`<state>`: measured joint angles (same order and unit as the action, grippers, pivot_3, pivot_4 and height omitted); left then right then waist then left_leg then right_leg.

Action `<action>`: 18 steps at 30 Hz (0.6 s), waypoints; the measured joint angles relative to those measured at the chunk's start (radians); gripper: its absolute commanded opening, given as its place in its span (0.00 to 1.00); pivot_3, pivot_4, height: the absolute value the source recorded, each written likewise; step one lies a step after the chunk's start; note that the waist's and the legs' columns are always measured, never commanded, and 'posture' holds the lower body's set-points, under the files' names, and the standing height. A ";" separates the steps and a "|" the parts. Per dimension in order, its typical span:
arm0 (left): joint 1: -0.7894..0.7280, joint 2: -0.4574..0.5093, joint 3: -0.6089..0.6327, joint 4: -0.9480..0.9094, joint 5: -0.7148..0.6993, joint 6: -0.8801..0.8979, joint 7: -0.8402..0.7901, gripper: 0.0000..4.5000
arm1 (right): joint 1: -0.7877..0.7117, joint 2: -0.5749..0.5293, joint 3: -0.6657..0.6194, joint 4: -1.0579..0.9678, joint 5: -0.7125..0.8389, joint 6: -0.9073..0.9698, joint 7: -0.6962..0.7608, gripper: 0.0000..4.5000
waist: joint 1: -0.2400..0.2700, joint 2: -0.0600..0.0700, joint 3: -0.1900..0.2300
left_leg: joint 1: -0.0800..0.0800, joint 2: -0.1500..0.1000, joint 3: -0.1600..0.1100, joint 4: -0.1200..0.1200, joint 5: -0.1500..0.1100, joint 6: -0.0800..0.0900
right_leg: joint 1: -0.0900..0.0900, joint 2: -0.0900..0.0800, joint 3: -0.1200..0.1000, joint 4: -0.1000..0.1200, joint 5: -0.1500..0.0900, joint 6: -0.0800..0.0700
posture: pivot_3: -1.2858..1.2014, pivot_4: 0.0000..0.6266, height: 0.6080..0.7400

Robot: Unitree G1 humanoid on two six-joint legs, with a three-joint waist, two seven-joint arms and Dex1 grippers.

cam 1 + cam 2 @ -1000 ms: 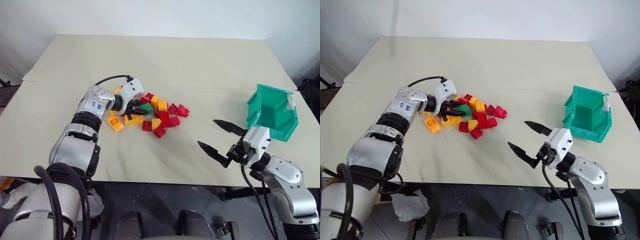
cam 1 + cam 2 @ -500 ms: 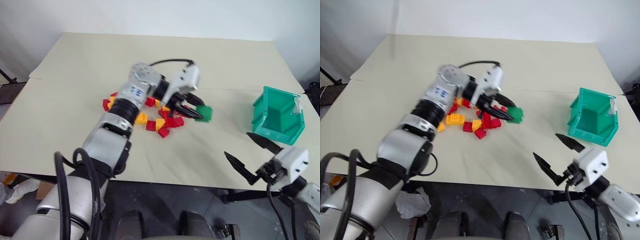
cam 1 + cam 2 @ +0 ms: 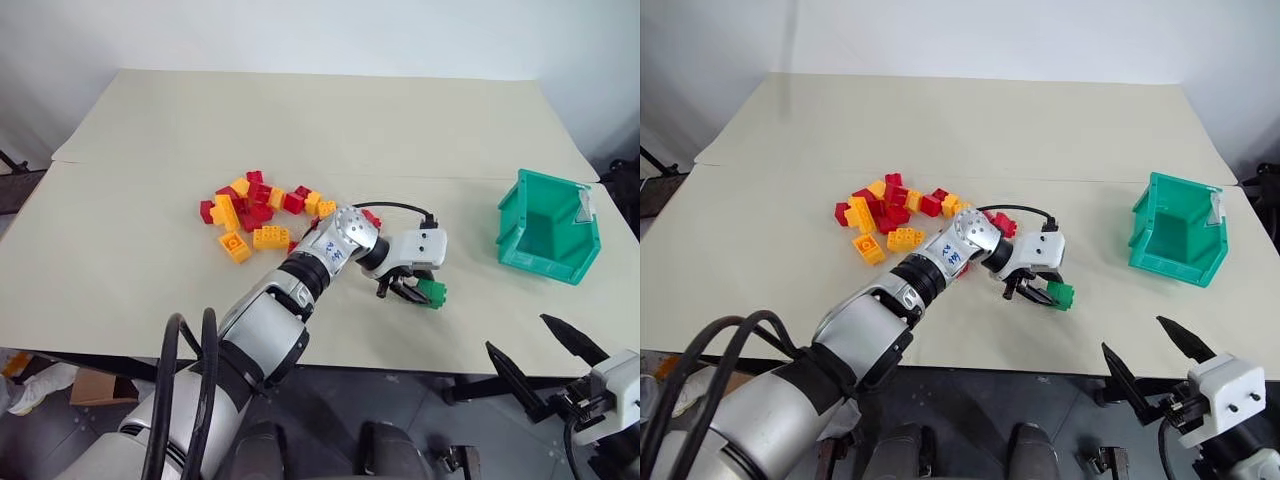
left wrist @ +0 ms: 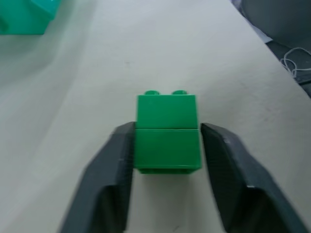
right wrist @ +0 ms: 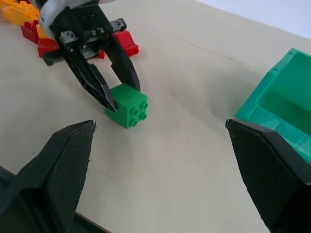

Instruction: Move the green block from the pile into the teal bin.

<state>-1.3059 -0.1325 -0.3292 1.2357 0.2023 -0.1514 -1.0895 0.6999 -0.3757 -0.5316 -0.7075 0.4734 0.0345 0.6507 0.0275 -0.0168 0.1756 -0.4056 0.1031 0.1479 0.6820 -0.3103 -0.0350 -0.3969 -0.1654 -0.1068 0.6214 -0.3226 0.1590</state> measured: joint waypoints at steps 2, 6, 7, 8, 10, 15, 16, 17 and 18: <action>0.000 0.002 0.022 0.000 -0.011 0.007 -0.001 0.83 | 0.015 0.000 -0.004 0.005 0.004 -0.019 0.016 1.00 | 0.000 0.000 0.000 | 0.000 0.000 0.000 0.000 0.000 0.000 | 0.000 0.000 0.000 0.000 0.000 0.000 | 0.52 0.24 1.00; 0.000 0.021 0.109 -0.012 -0.091 -0.013 -0.094 0.99 | 0.016 -0.012 -0.040 0.044 0.023 -0.040 0.045 1.00 | -0.001 0.000 0.000 | 0.000 0.000 0.000 0.000 0.000 0.000 | 0.000 0.000 0.000 0.000 0.000 0.000 | 0.52 0.24 1.00; 0.001 0.031 0.134 -0.018 -0.118 -0.017 -0.127 0.99 | 0.016 -0.019 -0.047 0.053 0.025 -0.040 0.053 1.00 | -0.001 0.001 0.000 | 0.000 0.000 0.000 0.000 0.000 0.000 | 0.000 0.000 0.000 0.000 0.000 0.000 | 0.52 0.24 1.00; 0.004 0.041 0.162 -0.023 -0.143 -0.025 -0.154 0.99 | 0.014 -0.030 -0.055 0.057 0.029 -0.040 0.063 1.00 | -0.001 0.001 0.000 | 0.000 0.000 0.000 0.000 0.000 0.000 | 0.000 0.000 0.000 0.000 0.000 0.000 | 0.52 0.24 1.00; 0.028 0.085 0.212 -0.051 -0.199 -0.053 -0.212 0.99 | 0.004 -0.078 -0.070 0.073 0.055 -0.032 0.090 1.00 | -0.008 0.002 -0.001 | 0.001 0.000 0.001 0.000 0.000 0.000 | 0.000 0.000 0.000 0.001 0.000 0.000 | 0.52 0.24 1.00; 0.151 0.303 0.335 -0.146 -0.315 -0.132 -0.354 0.99 | -0.073 -0.224 -0.097 0.142 0.124 0.050 0.164 1.00 | -0.028 0.004 -0.001 | 0.003 0.000 0.000 0.000 0.000 0.000 | 0.001 0.000 0.000 0.006 0.000 -0.001 | 0.52 0.24 1.00; 0.187 0.334 0.349 -0.174 -0.327 -0.149 -0.373 0.99 | -0.102 -0.256 -0.094 0.159 0.133 0.073 0.175 1.00 | -0.025 0.004 -0.001 | 0.003 0.000 -0.001 0.001 0.000 0.000 | 0.001 0.000 0.000 0.006 0.000 -0.001 | 0.52 0.24 1.00; 0.218 0.355 0.360 -0.204 -0.345 -0.150 -0.390 0.99 | -0.136 -0.290 -0.083 0.172 0.134 0.095 0.185 1.00 | -0.024 0.004 -0.001 | 0.003 0.000 -0.001 0.001 0.000 0.000 | 0.002 0.000 0.000 0.005 0.000 -0.001 | 0.52 0.24 1.00; 0.251 0.377 0.374 -0.232 -0.371 -0.141 -0.408 0.99 | -0.172 -0.329 -0.064 0.187 0.134 0.121 0.194 1.00 | -0.022 0.004 -0.001 | 0.002 0.000 -0.001 0.002 0.000 0.000 | 0.002 0.000 0.000 0.005 0.000 0.000 | 0.52 0.24 1.00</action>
<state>-1.0554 0.2440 0.0445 1.0042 -0.1687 -0.2925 -1.4973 0.5281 -0.7050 -0.5956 -0.5202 0.6076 0.1559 0.8449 0.0052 -0.0128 0.1743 -0.4036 0.1033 0.1468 0.6836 -0.3102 -0.0348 -0.3953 -0.1654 -0.1063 0.6265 -0.3227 0.1586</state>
